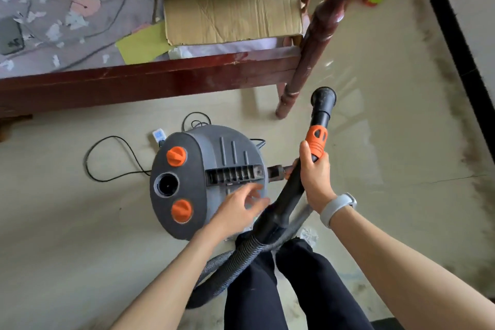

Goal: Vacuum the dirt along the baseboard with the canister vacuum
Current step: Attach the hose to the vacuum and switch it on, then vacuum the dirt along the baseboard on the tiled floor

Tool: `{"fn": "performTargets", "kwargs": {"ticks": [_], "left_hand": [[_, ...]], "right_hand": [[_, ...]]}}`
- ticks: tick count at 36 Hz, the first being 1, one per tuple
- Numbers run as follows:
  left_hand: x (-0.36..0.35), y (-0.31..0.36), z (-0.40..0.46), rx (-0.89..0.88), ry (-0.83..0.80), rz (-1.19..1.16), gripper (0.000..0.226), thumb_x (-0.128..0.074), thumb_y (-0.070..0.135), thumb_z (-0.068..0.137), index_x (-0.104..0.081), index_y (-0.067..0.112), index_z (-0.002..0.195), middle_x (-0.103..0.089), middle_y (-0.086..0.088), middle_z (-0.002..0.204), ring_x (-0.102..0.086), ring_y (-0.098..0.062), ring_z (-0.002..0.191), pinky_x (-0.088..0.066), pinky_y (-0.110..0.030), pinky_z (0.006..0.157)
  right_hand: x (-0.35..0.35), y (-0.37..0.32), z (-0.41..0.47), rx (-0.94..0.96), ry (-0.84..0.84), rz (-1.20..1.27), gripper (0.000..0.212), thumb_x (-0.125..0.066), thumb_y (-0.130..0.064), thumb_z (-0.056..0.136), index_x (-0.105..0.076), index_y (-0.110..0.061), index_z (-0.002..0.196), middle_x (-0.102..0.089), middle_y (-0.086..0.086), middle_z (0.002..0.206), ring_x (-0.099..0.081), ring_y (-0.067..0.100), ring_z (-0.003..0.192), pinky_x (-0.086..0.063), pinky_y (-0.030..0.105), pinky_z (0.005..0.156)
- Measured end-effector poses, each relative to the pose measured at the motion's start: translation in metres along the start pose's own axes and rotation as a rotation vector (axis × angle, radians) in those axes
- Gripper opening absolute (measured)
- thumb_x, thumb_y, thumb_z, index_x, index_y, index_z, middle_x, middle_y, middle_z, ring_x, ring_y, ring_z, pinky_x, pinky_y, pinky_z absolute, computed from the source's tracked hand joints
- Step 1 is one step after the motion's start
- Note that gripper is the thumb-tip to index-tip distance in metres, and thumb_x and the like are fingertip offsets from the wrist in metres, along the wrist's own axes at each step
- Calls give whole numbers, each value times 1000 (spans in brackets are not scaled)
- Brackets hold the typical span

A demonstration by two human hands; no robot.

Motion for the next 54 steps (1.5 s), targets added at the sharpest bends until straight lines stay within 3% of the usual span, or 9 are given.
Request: {"fn": "performTargets", "kwargs": {"ticks": [5, 10, 16, 21, 31, 35, 43, 50, 54], "left_hand": [[-70, 65, 23, -15, -279, -20, 49, -69, 39, 87, -46, 27, 129, -59, 6, 113, -60, -11, 100, -49, -24, 88], [-116, 128, 58, -71, -304, 124, 44, -69, 49, 82, -48, 32, 116, -65, 7, 99, -64, -10, 88, -52, -27, 80], [-189, 220, 103, -78, -329, -47, 38, -68, 53, 72, -53, 30, 100, -65, 9, 90, -62, 0, 79, -51, -24, 78], [-258, 309, 149, -68, -300, -135, 65, -66, 64, 58, -58, 22, 106, -68, 0, 96, -66, -13, 87, -54, -38, 85], [-342, 491, 216, -170, -287, -120, 31, -74, 33, 84, -53, 17, 101, -64, -5, 89, -63, -17, 74, -55, -36, 70], [-350, 547, 237, -221, -299, -47, 40, -77, 27, 81, -51, 14, 108, -68, -7, 95, -67, -16, 76, -57, -29, 66], [-367, 624, 300, -260, -376, 48, 26, -77, 25, 80, -62, 19, 100, -70, 2, 96, -67, -9, 88, -54, -24, 79], [-365, 689, 407, -291, -344, 6, 59, -84, 36, 66, -59, 7, 111, -70, -4, 101, -68, -10, 91, -56, -24, 81], [-369, 734, 480, -271, -323, -30, 58, -87, 26, 62, -54, 8, 106, -64, -7, 101, -64, -13, 88, -56, -28, 78]], "right_hand": [[74, -24, 29, -53, 178, 157, 33, -55, -35, 96, -35, -10, 103, -50, 8, 65, -55, 23, 47, -53, 41, 59], [155, -47, 56, -73, 259, 247, 31, -53, -36, 98, -36, -11, 104, -46, 8, 64, -54, 16, 36, -48, 26, 40], [259, -80, 108, -135, 220, 414, 32, -49, -39, 99, -39, -9, 108, -50, 9, 75, -61, 19, 44, -52, 29, 48], [355, -118, 162, -89, 162, 547, 20, -48, -29, 101, -43, -10, 94, -48, 10, 81, -62, 17, 49, -54, 32, 55], [498, -228, 226, 48, 172, 611, 13, -45, -23, 102, -43, -11, 95, -49, 8, 79, -55, 21, 59, -51, 34, 59], [531, -271, 245, 69, 140, 626, 15, -48, -25, 100, -41, -12, 102, -48, 8, 75, -51, 21, 57, -49, 33, 58], [553, -352, 304, 248, -17, 392, 19, -53, -32, 98, -45, -16, 94, -48, 7, 70, -52, 17, 51, -49, 30, 50], [570, -420, 403, 339, -24, 241, 20, -52, -30, 99, -42, -14, 90, -49, 7, 65, -49, 17, 45, -47, 28, 46], [580, -470, 470, 415, -15, 14, 17, -54, -28, 98, -45, -19, 86, -48, 6, 66, -50, 17, 46, -45, 25, 45]]}}
Point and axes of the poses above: each hand's wrist, its own z-axis towards the middle knuckle, its own x-axis out of the back of the hand, y = z × x, the point moved 7 cm from there along z, towards the middle knuckle
